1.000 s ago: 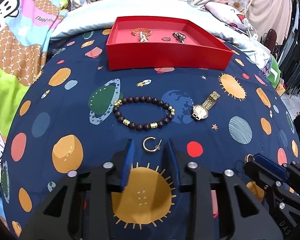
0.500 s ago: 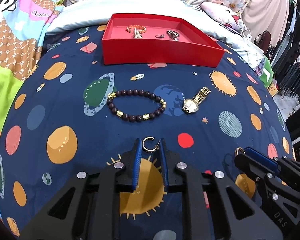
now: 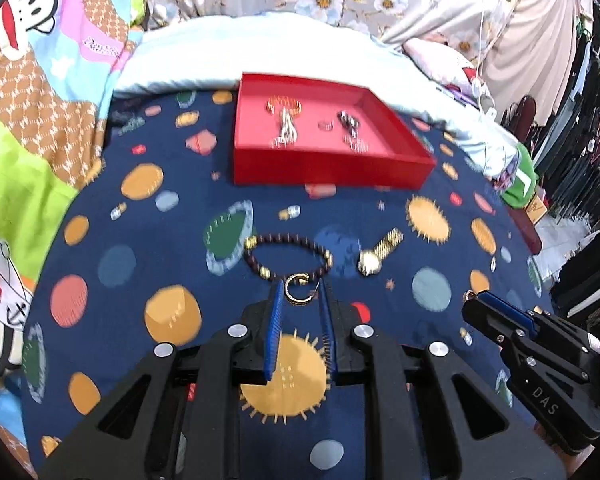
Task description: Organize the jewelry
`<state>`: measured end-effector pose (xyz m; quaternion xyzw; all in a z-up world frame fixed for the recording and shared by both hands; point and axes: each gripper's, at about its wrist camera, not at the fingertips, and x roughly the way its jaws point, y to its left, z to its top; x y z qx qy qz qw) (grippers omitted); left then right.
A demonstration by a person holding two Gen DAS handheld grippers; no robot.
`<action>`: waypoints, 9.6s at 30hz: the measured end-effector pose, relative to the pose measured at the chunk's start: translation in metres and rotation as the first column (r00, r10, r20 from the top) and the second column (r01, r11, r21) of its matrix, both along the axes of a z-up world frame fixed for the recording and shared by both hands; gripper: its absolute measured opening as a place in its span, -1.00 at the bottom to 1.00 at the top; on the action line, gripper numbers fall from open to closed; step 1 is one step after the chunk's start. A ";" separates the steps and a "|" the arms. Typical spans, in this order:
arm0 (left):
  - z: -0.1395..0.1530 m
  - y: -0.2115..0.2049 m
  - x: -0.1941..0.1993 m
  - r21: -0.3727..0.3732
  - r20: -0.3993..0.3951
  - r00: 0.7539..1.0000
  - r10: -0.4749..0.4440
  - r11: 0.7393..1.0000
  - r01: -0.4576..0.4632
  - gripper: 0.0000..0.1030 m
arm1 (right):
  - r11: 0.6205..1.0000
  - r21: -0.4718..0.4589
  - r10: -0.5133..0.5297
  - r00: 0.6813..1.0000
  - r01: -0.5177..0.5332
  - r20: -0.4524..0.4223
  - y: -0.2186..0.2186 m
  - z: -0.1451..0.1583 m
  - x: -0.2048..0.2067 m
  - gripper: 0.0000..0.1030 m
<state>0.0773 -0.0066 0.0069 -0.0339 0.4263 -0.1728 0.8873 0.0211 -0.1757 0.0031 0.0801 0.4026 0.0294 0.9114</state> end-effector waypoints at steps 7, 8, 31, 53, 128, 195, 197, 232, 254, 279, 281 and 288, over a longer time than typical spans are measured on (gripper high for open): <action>0.022 -0.011 0.031 0.002 0.063 0.998 0.004 1.000 -0.004 -0.67 | 1.000 -0.004 0.011 0.997 -0.010 0.073 -0.011 0.028 0.033 -0.70; 0.024 -0.013 0.036 0.005 0.070 0.998 0.004 1.000 -0.005 -0.67 | 1.000 -0.010 0.012 0.996 -0.011 0.086 -0.013 0.032 0.043 -0.70; -0.011 -0.091 0.179 0.011 0.009 1.000 -0.030 1.000 0.029 -0.67 | 1.000 -0.027 0.014 0.999 -0.013 0.037 -0.041 -0.005 0.199 -0.70; 0.010 -0.038 0.144 0.062 0.074 0.993 0.087 0.994 -0.091 0.04 | 0.999 -0.045 -0.027 0.996 0.031 0.089 -0.054 0.026 0.133 -0.26; -0.053 0.032 0.035 0.099 -0.107 0.974 0.199 0.977 -0.189 0.10 | 0.983 -0.131 -0.140 0.987 0.129 -0.078 0.023 -0.058 0.073 -0.61; 0.032 -0.013 0.043 -0.005 0.093 0.995 0.030 1.000 -0.030 -0.86 | 0.998 0.001 -0.056 0.993 0.057 0.103 -0.017 0.041 0.039 -0.59; 0.040 -0.017 0.049 -0.009 0.108 0.994 0.023 1.000 -0.022 -0.86 | 0.999 -0.003 -0.050 0.991 0.051 0.121 -0.019 0.047 0.046 -0.59; 0.007 -0.104 0.235 0.016 0.115 0.993 -0.009 1.000 0.007 -0.86 | 0.999 -0.028 0.021 0.997 -0.019 0.073 -0.057 -0.005 0.246 -0.58; 0.031 -0.043 0.139 0.118 0.181 0.977 0.114 0.984 -0.136 0.12 | 0.997 -0.070 -0.020 0.992 0.029 0.123 -0.041 0.028 0.132 -0.10; -0.008 -0.032 0.076 0.132 0.076 0.981 0.180 0.973 -0.189 0.54 | 0.994 -0.072 -0.075 0.993 0.082 0.092 -0.005 0.010 0.080 0.43; -0.008 -0.032 0.076 0.136 0.079 0.979 0.188 0.971 -0.198 0.60 | 0.993 -0.073 -0.082 0.993 0.089 0.090 -0.006 0.010 0.079 0.44; -0.011 -0.032 0.073 0.158 0.067 0.978 0.199 0.965 -0.207 0.63 | 0.990 -0.084 -0.104 0.991 0.111 0.080 -0.007 0.007 0.075 0.54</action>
